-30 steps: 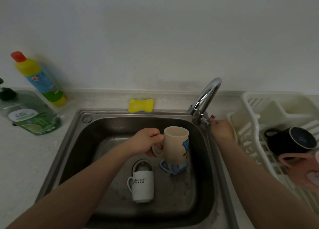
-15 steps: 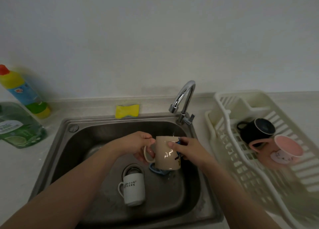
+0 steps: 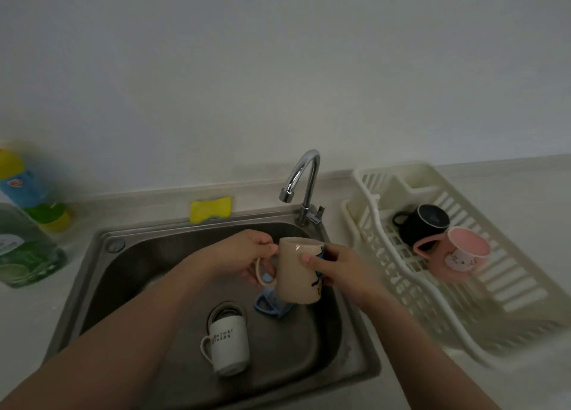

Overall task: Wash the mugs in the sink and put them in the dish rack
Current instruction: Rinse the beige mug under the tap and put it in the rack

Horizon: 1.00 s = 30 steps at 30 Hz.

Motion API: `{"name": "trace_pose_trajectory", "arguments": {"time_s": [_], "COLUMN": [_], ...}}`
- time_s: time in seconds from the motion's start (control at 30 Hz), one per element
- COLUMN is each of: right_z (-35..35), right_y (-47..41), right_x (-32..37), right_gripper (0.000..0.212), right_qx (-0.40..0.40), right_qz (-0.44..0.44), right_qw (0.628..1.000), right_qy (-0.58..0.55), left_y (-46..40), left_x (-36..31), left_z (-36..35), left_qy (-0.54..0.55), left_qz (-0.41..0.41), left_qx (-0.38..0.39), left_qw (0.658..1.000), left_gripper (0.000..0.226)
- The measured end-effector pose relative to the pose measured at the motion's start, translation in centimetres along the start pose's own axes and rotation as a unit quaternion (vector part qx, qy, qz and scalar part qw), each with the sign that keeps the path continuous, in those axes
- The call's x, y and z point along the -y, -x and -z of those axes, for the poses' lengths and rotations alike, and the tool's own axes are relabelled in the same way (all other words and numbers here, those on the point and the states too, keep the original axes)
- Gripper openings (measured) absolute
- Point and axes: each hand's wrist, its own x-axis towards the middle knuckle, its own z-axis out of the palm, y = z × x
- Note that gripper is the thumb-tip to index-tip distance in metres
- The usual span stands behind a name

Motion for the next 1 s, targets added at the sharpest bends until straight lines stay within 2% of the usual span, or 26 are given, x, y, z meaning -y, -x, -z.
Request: {"name": "trace_pose_trajectory", "arguments": {"time_s": [0.07,0.2,0.33,0.5,0.63,0.8,0.87,1.0], "right_z": [3.0,10.6,18.1,24.7,27.2,28.7,28.9,28.8], "right_y": [1.6,5.8,9.2,10.3,9.7,8.4,8.0,7.1], "right_x": [0.6,1.4,-0.2,-4.2,-7.1,-9.2,-9.6,-9.7], "right_gripper": [0.031,0.058,0.054,0.053,0.055,0.058,0.056,0.051], "right_qx": [-0.034,-0.101,-0.210,-0.244,-0.239,-0.215,-0.203,-0.166], "right_qz": [0.041,0.096,0.061,-0.024,-0.060,-0.095,-0.110,-0.143], "right_qw": [0.999,0.988,0.966,0.941,0.933,0.929,0.924,0.898], "right_qy": [0.011,0.065,0.138,0.233,0.263,0.287,0.306,0.381], "left_y": [-0.6,-3.4,-7.6,-12.3,-14.9,-17.1,-17.6,-18.2], "left_x": [-2.9,-9.8,-15.2,-17.3,-17.1,-16.3,-16.1,-15.7], "left_z": [-1.4,-6.3,-13.0,-20.7,-24.7,-26.5,-27.1,-27.6], "left_qy": [-0.029,-0.096,-0.127,-0.126,-0.141,-0.137,-0.133,-0.149], "left_qz": [-0.046,-0.151,-0.186,-0.137,-0.110,-0.067,-0.051,-0.031], "left_qx": [-0.005,0.016,0.084,0.153,0.156,0.172,0.170,0.166], "left_qw": [0.998,0.984,0.971,0.970,0.971,0.973,0.975,0.974], "left_gripper": [0.019,0.015,0.018,0.023,0.025,0.021,0.029,0.032]}}
